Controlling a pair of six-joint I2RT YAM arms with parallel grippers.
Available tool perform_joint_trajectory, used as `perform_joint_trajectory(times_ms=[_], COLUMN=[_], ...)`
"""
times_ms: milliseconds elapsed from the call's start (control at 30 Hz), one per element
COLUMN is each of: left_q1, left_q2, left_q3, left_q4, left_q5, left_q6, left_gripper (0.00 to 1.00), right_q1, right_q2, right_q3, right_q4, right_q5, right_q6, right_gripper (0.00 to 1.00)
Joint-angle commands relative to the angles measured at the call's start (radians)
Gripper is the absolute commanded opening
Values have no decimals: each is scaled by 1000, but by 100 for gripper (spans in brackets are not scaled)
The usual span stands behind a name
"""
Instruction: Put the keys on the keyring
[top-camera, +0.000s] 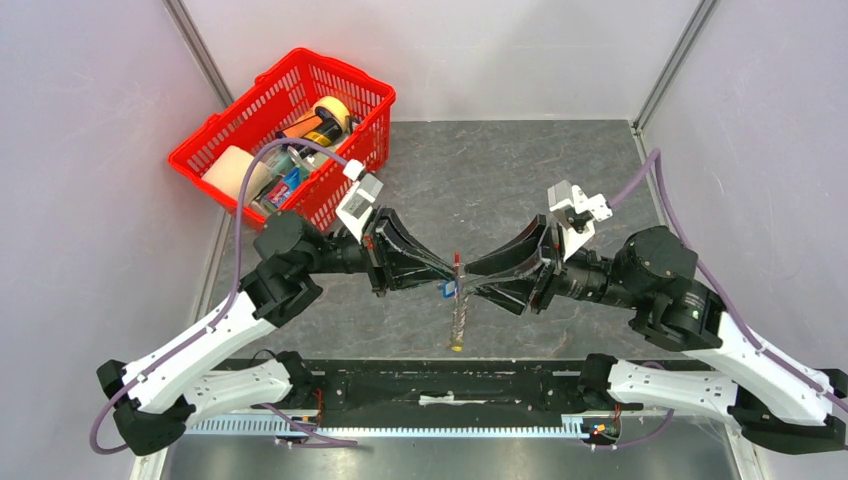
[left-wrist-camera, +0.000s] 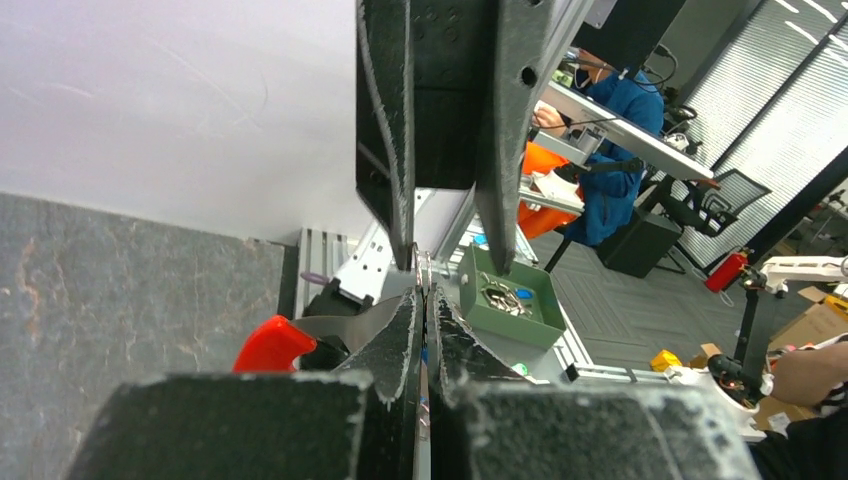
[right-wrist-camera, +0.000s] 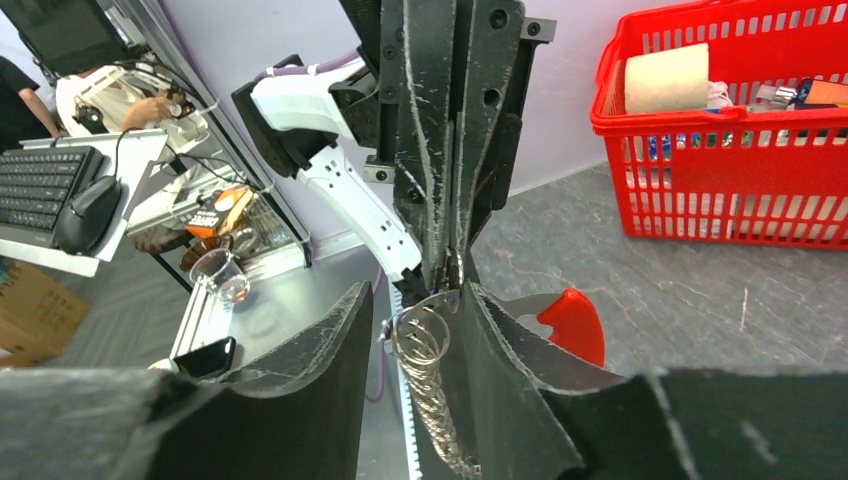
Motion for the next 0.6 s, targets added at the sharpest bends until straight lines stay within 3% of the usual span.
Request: perform_joint_trajectory(times_ms=[0, 400, 567], left_q1=[0, 0, -3], left_q2=[-5, 36, 39], left_q3=[51, 67, 44], left_q4=[-70, -158, -167], left_q5=[34, 220, 272], left_q6=[8, 17, 29], left_gripper=[2, 2, 2], right_q1=[4, 4, 5], right_q2=[-28, 98, 139], right_q3=[112, 320, 328], right_q4=[-150, -530, -566], right_q5=[-21, -13, -72], right_q6=[-54, -115, -122], right_gripper=[48, 48, 47])
